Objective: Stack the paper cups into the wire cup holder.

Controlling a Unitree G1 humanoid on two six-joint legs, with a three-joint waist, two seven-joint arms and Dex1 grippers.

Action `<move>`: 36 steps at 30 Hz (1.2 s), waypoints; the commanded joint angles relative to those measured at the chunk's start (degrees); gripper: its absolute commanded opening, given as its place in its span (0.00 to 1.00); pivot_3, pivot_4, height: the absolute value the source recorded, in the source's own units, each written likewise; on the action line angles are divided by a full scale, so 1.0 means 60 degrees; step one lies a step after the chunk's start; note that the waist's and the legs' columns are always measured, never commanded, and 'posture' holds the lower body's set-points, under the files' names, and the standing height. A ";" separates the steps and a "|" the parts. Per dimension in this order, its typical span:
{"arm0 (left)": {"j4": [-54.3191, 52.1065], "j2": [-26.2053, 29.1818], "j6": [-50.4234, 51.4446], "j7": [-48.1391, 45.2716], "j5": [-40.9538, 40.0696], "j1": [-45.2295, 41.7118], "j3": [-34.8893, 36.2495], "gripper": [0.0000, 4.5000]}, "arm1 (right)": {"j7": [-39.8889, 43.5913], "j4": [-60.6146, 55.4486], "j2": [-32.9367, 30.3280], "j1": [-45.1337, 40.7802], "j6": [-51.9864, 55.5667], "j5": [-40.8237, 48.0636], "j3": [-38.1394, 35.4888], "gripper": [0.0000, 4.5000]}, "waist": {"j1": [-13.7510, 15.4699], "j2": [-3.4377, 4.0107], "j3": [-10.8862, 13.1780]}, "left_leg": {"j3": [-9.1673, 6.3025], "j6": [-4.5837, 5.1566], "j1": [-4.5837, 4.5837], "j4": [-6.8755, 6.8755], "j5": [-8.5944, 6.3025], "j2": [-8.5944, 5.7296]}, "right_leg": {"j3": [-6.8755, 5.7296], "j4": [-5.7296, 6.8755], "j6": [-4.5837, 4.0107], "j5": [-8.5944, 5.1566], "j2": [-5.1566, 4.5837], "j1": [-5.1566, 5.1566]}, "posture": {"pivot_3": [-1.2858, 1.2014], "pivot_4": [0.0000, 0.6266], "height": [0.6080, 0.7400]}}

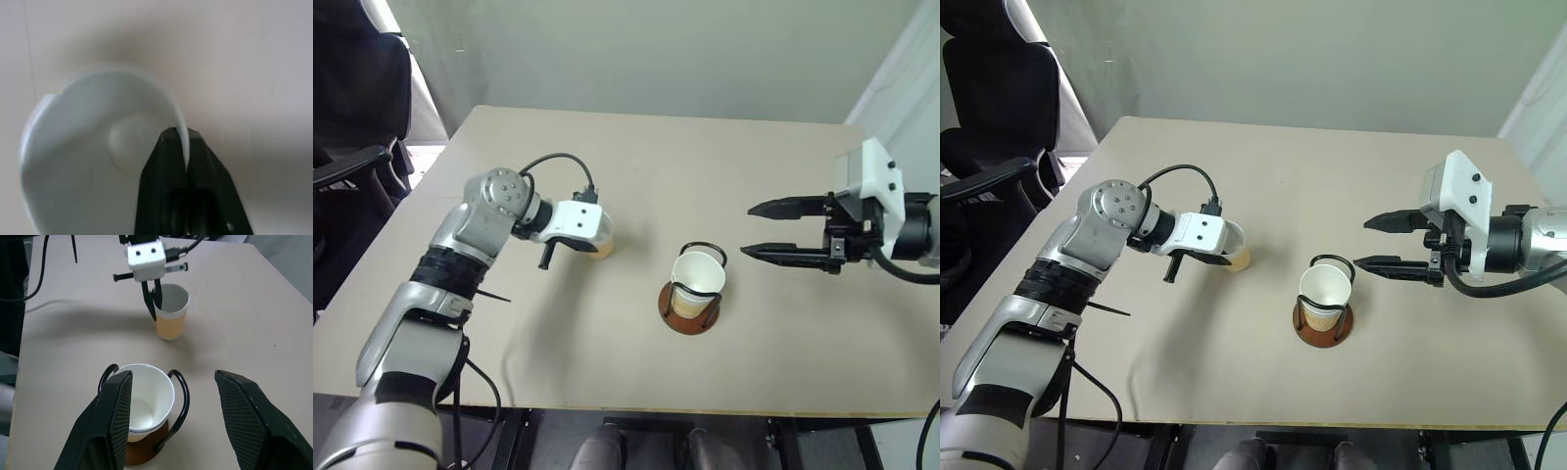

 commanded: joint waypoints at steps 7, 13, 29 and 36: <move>-0.3439 0.0175 0.2022 -0.0729 -0.2069 -0.0777 0.1250 0.01 | -0.0092 -0.0141 -0.0069 -0.0147 -0.0047 -0.0022 -0.0123 0.60 | 0.0004 0.0000 0.0000 | 0.0001 0.0002 -0.0017 0.0006 -0.0001 -0.0001 | -0.0001 -0.0001 0.0002 0.0001 0.0000 -0.0007 | 0.52 0.24 1.00; -0.4606 0.0143 0.2959 -0.0758 -0.3121 -0.1283 0.1651 0.01 | 0.0022 -0.0180 -0.0173 -0.0020 -0.0107 -0.0111 -0.0115 0.60 | 0.0002 0.0000 0.0000 | 0.0002 0.0002 -0.0011 0.0010 -0.0001 0.0002 | -0.0001 0.0000 0.0002 0.0001 0.0000 -0.0007 | 0.52 0.24 1.00; -0.4669 -0.0271 0.3486 -0.1486 -0.4452 -0.2191 0.1194 0.01 | 0.1385 0.0335 -0.1099 0.2534 -0.1654 -0.1384 -0.2048 0.60 | 0.0048 0.0000 0.0000 | 0.0006 0.0003 -0.0008 0.0011 -0.0002 0.0001 | 0.0001 0.0006 0.0002 0.0001 -0.0005 -0.0002 | 0.52 0.24 1.00; -0.4217 -0.0513 0.3031 -0.1655 -0.4893 -0.2385 0.0599 0.00 | 0.1325 0.0154 -0.1430 0.3182 -0.0710 -0.1174 -0.3077 0.93 | 0.0063 0.0000 0.0000 | 0.0010 0.0004 -0.0009 0.0010 -0.0003 0.0001 | 0.0004 0.0004 0.0002 0.0001 -0.0005 -0.0002 | 0.52 0.24 1.00</move>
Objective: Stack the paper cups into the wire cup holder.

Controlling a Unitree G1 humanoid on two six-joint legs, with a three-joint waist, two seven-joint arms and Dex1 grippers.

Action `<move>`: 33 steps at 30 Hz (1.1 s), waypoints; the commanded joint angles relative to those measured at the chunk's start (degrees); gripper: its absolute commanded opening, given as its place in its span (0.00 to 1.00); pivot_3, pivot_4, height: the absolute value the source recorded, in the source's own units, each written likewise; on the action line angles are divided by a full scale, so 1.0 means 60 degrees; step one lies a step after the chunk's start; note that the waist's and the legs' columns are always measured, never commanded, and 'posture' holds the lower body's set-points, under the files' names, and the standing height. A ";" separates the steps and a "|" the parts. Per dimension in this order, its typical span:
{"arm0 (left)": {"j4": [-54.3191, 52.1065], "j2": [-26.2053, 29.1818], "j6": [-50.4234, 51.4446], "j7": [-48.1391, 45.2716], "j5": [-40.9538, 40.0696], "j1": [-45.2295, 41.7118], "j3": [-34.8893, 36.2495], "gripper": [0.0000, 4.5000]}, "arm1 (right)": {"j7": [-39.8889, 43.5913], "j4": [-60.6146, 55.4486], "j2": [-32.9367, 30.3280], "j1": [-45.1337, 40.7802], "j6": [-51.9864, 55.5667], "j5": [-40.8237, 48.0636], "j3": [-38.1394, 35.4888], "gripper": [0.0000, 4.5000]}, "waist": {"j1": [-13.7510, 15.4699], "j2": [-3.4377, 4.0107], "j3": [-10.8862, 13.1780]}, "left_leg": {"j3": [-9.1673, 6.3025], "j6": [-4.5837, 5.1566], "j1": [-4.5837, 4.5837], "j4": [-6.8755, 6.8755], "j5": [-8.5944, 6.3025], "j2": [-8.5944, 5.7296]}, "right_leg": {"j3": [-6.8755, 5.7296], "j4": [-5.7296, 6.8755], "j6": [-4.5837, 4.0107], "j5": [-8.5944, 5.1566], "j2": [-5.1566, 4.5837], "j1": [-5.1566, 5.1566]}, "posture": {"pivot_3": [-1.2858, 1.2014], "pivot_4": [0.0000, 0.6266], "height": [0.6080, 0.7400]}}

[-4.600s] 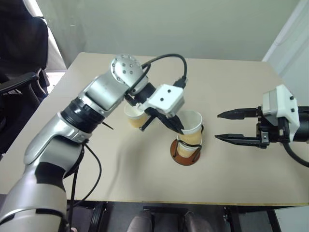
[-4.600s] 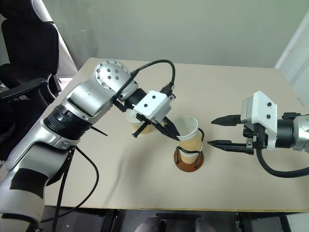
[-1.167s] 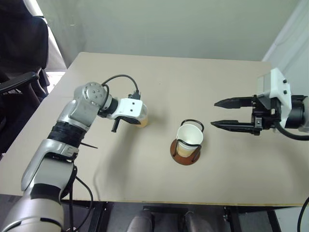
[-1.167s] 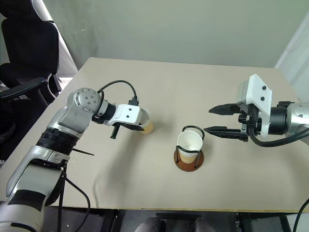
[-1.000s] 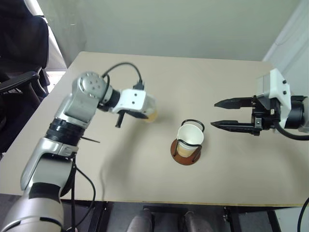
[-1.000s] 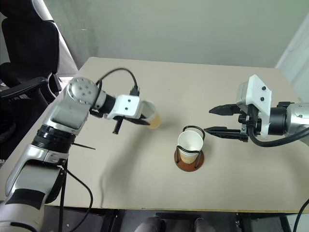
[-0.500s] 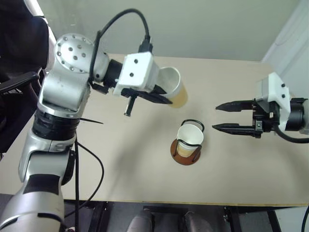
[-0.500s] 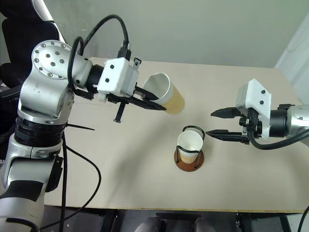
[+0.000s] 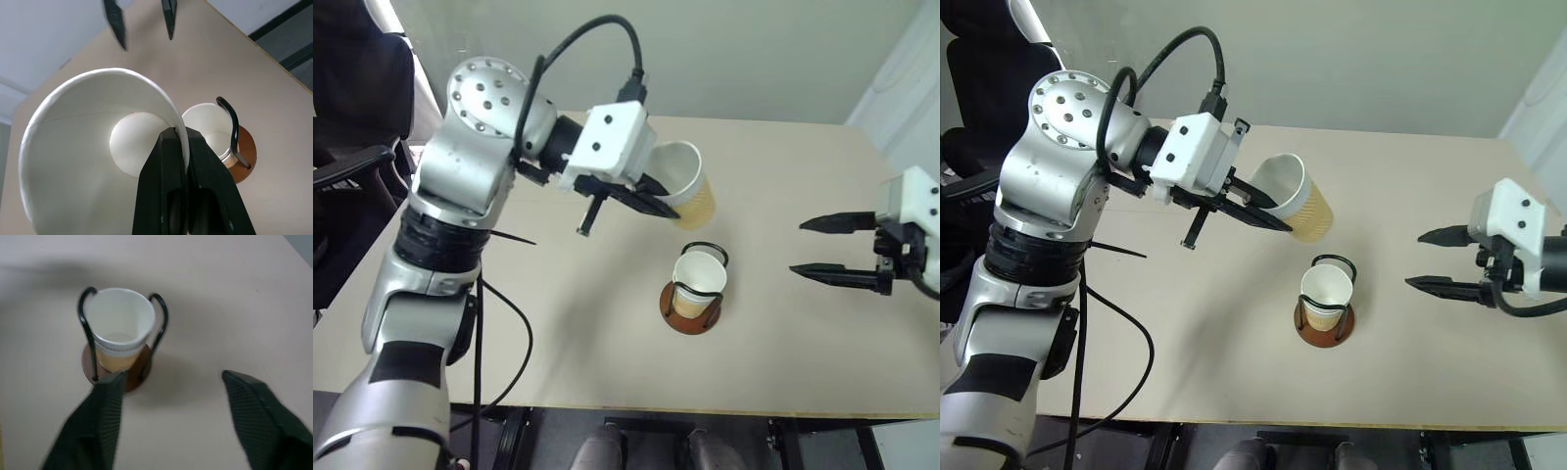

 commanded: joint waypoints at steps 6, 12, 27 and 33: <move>0.0424 0.0034 -0.0938 -0.0398 -0.0811 -0.0578 -0.0882 0.00 | 0.0063 -0.0765 -0.0199 0.0564 0.0574 0.0168 -0.1305 0.99 | 0.0006 0.0000 0.0000 | 0.0004 0.0001 0.0000 0.0000 -0.0001 0.0000 | 0.0001 0.0000 0.0000 0.0000 0.0000 0.0000 | 0.52 0.24 1.00; 0.0778 -0.0076 -0.1309 -0.0398 -0.1181 -0.0746 -0.1574 0.00 | 0.0101 -0.1262 -0.0107 0.1050 0.0949 0.0370 -0.1884 0.99 | 0.0011 0.0000 0.0000 | 0.0007 0.0006 -0.0002 0.0001 -0.0004 -0.0001 | 0.0003 -0.0003 0.0002 0.0001 0.0000 0.0001 | 0.52 0.24 1.00; 0.1327 -0.0330 -0.1838 -0.0398 -0.1141 -0.0828 -0.2481 0.00 | -0.0526 -0.1677 -0.0208 -0.0178 0.1565 0.2307 -0.1897 0.99 | 0.0011 0.0000 0.0000 | 0.0011 0.0006 -0.0002 0.0004 -0.0004 -0.0003 | 0.0004 -0.0001 0.0010 -0.0002 0.0001 0.0001 | 0.52 0.24 1.00; 0.1470 -0.0480 -0.1975 -0.0398 -0.0947 -0.0830 -0.2720 0.00 | -0.0750 -0.1671 -0.0320 -0.0356 0.1582 0.2542 -0.1797 0.99 | 0.0012 0.0000 0.0000 | 0.0012 0.0006 -0.0004 0.0005 -0.0004 -0.0003 | 0.0005 -0.0002 0.0013 -0.0002 0.0000 0.0001 | 0.52 0.24 1.00</move>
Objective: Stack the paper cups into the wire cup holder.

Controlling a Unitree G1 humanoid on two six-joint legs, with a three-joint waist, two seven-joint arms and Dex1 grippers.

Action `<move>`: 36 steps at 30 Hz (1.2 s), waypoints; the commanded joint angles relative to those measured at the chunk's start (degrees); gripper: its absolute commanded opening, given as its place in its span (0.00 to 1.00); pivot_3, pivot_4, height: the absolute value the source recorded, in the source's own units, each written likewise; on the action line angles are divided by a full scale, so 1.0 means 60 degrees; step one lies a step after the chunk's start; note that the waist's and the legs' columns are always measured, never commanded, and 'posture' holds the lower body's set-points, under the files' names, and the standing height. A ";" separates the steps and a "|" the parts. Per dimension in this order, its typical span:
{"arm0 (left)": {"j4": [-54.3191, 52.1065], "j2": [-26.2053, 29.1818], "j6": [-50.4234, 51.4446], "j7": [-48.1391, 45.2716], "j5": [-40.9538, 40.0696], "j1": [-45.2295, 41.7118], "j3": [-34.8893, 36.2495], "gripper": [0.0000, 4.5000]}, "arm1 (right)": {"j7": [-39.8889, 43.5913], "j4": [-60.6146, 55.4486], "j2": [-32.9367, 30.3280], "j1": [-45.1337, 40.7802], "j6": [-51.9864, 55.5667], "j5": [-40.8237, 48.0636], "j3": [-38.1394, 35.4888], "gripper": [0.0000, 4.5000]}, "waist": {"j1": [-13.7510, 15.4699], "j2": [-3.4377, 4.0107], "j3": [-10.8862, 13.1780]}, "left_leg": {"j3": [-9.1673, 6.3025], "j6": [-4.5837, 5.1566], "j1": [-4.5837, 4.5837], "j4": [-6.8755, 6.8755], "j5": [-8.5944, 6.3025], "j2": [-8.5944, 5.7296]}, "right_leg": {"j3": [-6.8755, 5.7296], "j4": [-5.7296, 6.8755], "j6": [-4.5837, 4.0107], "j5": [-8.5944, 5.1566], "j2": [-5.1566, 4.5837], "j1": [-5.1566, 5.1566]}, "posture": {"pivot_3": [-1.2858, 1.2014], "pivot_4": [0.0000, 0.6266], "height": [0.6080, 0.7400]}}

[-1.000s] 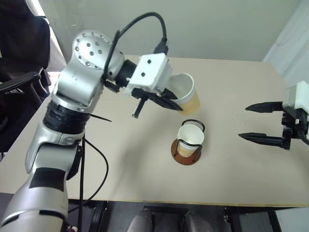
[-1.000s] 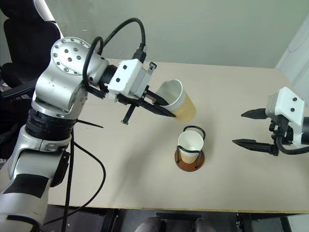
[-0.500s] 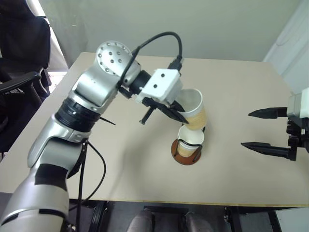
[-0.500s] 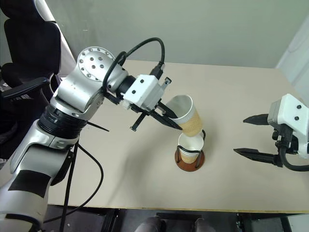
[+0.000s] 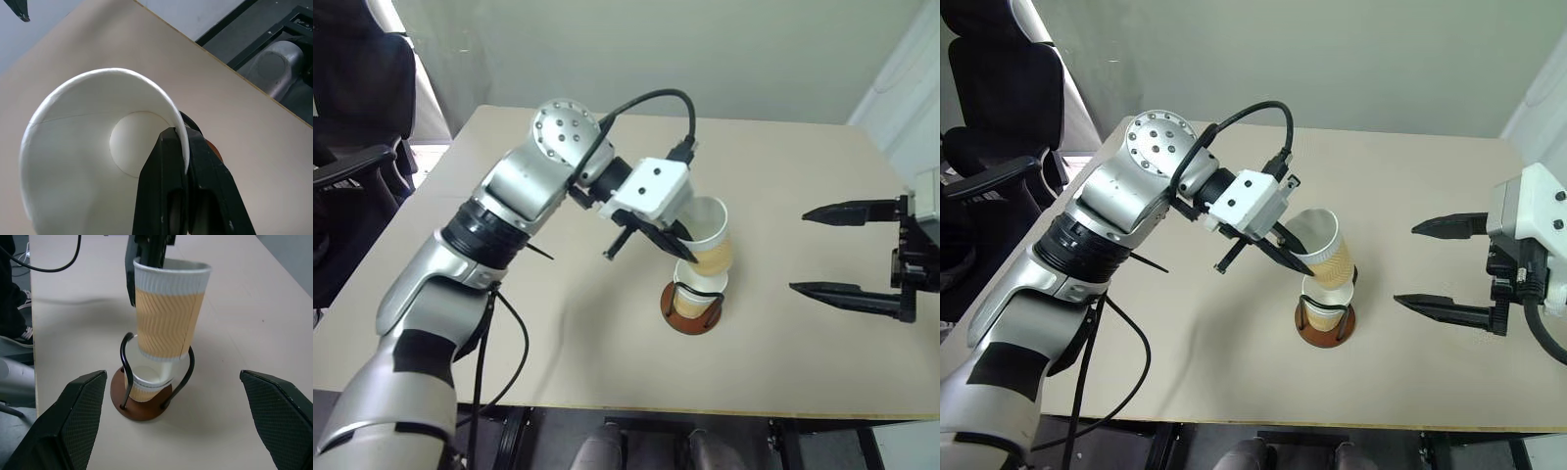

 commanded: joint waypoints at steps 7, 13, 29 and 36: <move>0.0272 -0.0218 -0.0481 -0.0366 0.0262 -0.0287 -0.0227 0.00 | -0.0301 0.0003 -0.0223 -0.0148 -0.0052 0.0197 -0.0090 0.99 | 0.0001 0.0000 0.0000 | 0.0000 0.0000 0.0000 0.0000 0.0000 0.0000 | 0.0000 0.0002 0.0001 0.0000 0.0000 0.0000 | 0.52 0.24 1.00; 0.0237 -0.0169 -0.0539 -0.0366 0.0276 -0.0237 -0.0379 0.00 | -0.0396 0.0061 -0.0266 -0.0191 -0.0083 0.0232 -0.0042 0.99 | 0.0002 0.0000 0.0000 | 0.0002 0.0000 0.0000 0.0001 0.0000 0.0000 | 0.0000 0.0001 0.0002 0.0000 0.0000 0.0000 | 0.52 0.24 1.00; -0.0036 0.0256 -0.0614 -0.0366 0.0261 -0.0208 -0.0760 0.00 | -0.0535 0.0273 -0.0288 -0.0296 -0.0308 -0.0012 0.0338 0.99 | 0.0003 0.0000 0.0000 | 0.0001 0.0002 0.0000 0.0003 -0.0001 0.0000 | 0.0000 0.0001 0.0003 0.0000 0.0000 0.0000 | 0.52 0.24 1.00; -0.0031 0.0047 -0.0448 -0.0366 0.0296 -0.0150 -0.0647 0.30 | -0.0566 0.0300 -0.0287 -0.0344 -0.0327 -0.0002 0.0421 1.00 | 0.0003 0.0000 0.0000 | 0.0002 0.0002 0.0000 0.0004 -0.0001 0.0000 | 0.0000 0.0002 0.0003 0.0000 0.0000 0.0000 | 0.52 0.24 1.00</move>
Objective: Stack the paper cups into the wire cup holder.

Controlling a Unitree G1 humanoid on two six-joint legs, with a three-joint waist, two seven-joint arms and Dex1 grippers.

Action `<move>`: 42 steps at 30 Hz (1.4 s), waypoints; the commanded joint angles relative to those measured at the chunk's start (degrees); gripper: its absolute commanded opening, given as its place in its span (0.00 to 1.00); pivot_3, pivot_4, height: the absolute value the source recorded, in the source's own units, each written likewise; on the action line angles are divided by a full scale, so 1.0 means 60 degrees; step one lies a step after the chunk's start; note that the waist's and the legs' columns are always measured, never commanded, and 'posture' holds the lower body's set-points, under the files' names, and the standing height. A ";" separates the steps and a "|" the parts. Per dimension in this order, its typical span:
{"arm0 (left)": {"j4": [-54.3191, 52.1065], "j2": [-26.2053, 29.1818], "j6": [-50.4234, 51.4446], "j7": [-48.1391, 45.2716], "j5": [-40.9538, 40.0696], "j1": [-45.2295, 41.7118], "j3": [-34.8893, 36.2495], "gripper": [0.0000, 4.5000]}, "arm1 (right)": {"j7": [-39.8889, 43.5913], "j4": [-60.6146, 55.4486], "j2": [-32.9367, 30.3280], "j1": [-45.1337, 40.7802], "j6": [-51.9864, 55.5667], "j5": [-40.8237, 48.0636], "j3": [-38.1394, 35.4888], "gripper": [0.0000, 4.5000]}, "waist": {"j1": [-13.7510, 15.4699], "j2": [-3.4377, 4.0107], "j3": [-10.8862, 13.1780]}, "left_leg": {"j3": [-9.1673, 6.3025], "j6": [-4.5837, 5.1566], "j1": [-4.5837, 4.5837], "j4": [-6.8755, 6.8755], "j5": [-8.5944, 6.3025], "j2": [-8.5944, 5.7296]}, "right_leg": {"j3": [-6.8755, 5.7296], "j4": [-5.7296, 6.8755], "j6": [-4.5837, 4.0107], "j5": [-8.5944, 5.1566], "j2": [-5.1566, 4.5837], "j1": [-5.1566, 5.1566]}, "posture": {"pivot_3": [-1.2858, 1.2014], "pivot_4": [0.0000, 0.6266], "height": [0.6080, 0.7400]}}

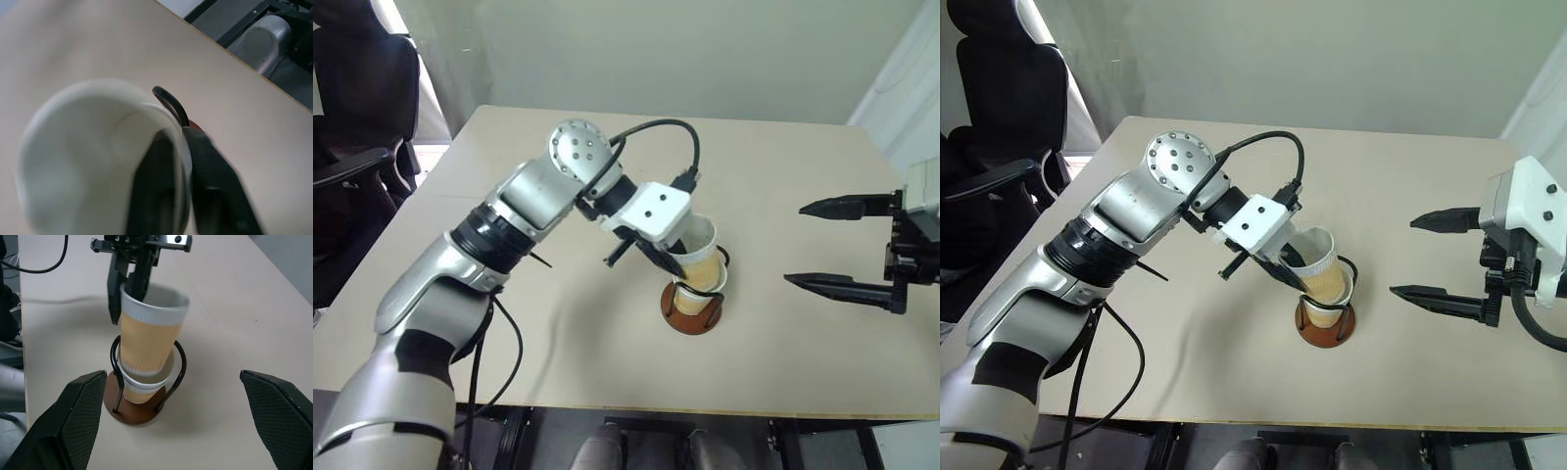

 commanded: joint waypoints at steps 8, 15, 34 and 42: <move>0.0006 -0.0238 0.0062 -0.0348 0.0272 -0.0030 0.0760 0.94 | -0.0058 0.0162 -0.0147 -0.0214 -0.0214 -0.0103 -0.0005 1.00 | 0.0006 0.0000 0.0000 | 0.0002 0.0003 -0.0002 0.0005 -0.0002 0.0000 | 0.0001 0.0000 0.0004 0.0002 0.0000 0.0000 | 0.52 0.24 1.00; -0.0155 0.0029 0.0847 0.0447 0.0577 0.0530 0.2011 0.99 | -0.0044 0.0523 -0.0057 -0.0512 -0.0625 -0.0383 0.0620 1.00 | -0.0004 0.0001 0.0000 | 0.0002 0.0003 -0.0001 0.0009 -0.0002 0.0001 | 0.0001 0.0003 0.0005 0.0002 0.0000 0.0000 | 0.52 0.24 1.00; -0.0564 0.1005 0.4179 0.7974 0.0537 0.4726 0.8396 0.99 | -0.2754 0.5528 0.3313 -0.2744 -0.2274 -0.3811 0.3378 1.00 | -0.0072 0.0007 -0.0005 | 0.0008 0.0012 0.0059 0.0021 0.0008 -0.0001 | 0.0010 0.0016 0.0002 0.0006 0.0003 0.0034 | 0.52 0.24 1.00; 0.0831 0.0866 0.3406 1.0807 0.0972 0.5840 1.0212 0.99 | -0.4025 0.7428 0.4523 -0.2736 -0.3389 -0.5166 0.3141 1.00 | -0.0083 0.0008 -0.0005 | 0.0009 0.0002 0.0083 -0.0008 0.0013 -0.0004 | 0.0013 0.0012 -0.0007 0.0010 0.0002 0.0042 | 0.52 0.24 1.00</move>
